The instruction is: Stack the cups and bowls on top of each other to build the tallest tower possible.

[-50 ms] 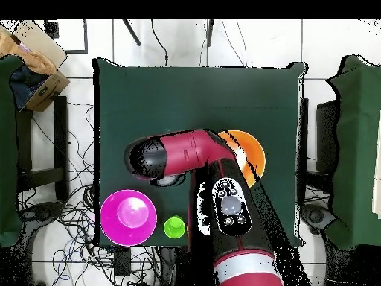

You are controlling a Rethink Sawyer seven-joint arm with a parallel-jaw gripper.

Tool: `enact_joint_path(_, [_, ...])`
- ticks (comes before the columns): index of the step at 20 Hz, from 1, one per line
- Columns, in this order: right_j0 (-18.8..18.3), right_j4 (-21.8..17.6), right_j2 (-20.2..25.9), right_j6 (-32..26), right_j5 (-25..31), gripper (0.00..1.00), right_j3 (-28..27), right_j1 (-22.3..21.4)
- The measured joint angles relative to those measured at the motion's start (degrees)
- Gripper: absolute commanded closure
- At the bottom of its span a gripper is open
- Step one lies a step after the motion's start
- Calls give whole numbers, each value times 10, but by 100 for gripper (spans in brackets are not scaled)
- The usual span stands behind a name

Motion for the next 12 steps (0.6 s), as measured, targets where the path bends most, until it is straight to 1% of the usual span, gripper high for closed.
enact_joint_path(2, [5, 6, 0, 0, 50, 0, -14, -6])
enact_joint_path(3, [7, 7, 0, 0, 60, 0, -17, -7])
enact_joint_path(4, [12, 12, 0, 0, 106, 0, -35, -12])
enact_joint_path(6, [14, 13, 0, 0, 122, 0, -41, -14])
enact_joint_path(7, [17, 15, 0, 0, 146, 0, -53, -17])
enact_joint_path(9, [20, 16, 0, 0, 159, 0, -63, -21])
enact_joint_path(12, [28, 17, -1, 0, 163, 0, -75, -23])
